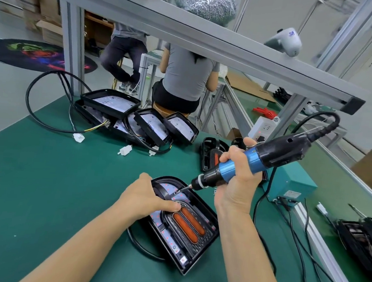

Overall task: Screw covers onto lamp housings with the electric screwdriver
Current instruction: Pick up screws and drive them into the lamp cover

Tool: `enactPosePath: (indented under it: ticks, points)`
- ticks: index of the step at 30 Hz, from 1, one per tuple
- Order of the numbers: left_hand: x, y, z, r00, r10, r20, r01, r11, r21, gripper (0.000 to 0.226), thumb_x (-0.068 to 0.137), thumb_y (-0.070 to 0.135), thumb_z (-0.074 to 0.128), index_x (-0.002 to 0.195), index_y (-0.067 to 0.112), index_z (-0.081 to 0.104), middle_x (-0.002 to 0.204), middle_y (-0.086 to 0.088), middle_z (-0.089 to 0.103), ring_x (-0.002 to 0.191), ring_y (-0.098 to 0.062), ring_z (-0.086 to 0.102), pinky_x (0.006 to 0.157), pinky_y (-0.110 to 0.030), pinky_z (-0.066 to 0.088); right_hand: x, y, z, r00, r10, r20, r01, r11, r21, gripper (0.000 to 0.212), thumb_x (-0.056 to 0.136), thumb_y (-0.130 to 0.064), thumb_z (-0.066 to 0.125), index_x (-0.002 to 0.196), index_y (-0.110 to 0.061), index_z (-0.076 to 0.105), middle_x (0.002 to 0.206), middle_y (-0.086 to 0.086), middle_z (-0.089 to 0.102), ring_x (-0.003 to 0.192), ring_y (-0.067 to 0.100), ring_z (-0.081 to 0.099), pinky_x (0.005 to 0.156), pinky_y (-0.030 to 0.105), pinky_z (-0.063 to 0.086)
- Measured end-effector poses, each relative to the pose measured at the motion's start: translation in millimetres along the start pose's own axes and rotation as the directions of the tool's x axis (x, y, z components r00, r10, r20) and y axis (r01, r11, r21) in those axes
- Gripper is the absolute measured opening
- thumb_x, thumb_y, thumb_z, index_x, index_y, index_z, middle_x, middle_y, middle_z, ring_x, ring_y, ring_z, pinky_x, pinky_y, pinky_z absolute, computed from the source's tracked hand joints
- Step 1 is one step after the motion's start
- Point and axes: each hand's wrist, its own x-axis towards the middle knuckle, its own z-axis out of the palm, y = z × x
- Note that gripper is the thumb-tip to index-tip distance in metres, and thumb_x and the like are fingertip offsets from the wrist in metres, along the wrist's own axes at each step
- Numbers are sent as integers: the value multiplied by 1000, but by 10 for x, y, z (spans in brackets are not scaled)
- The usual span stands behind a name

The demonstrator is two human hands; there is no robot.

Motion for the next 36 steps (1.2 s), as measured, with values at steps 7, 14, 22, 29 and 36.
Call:
enactPosePath:
  ticks: [7, 14, 22, 29, 36]
  points:
    - [-28, -6, 5, 1000, 0, -21, 0, 1000, -31, 78, 52, 46, 90, 105, 14, 43, 100, -1, 62, 93, -19, 59, 88, -41, 49, -5, 65, 17, 1000, 20, -4, -20, 1000, -19, 30, 73, -5, 63, 100, -15, 56, 57, -4, 53, 57, 13, 52, 64, 23, 49]
    - [-42, 5, 6, 999, 23, -40, -24, 999, -24, 80, 52, 46, 90, 108, 14, 42, 101, -1, 62, 94, -20, 59, 88, -42, 48, -14, 63, 59, 999, -16, 35, 19, 997, -69, 27, 73, -5, 63, 95, -20, 58, 58, -3, 53, 61, 16, 51, 71, 33, 44]
    - [-37, 5, 47, 996, 51, -79, -52, 998, -17, 82, 51, 46, 89, 108, 16, 40, 95, 3, 58, 87, -13, 56, 75, -32, 47, -73, 33, 105, 982, -57, 180, 76, 992, -97, 27, 73, 1, 59, 95, -13, 54, 59, -2, 54, 57, 12, 53, 61, 21, 47]
    - [-39, 16, 59, 993, 69, -93, -69, 998, 7, 83, 50, 47, 89, 109, 16, 39, 96, 3, 57, 88, -15, 56, 72, -31, 47, -72, 6, 99, 974, -45, 223, 70, 992, -105, 27, 74, 2, 59, 96, -14, 54, 58, -3, 55, 57, 14, 52, 63, 23, 47]
    - [-3, -25, 81, 988, 67, -137, -70, 997, -19, 89, 49, 48, 89, 116, 16, 41, 101, 4, 56, 94, -18, 55, 75, -33, 44, -105, 3, 129, 959, -5, 282, 41, 992, -123, 32, 73, 2, 60, 95, -20, 59, 61, 0, 54, 60, 14, 53, 63, 22, 47]
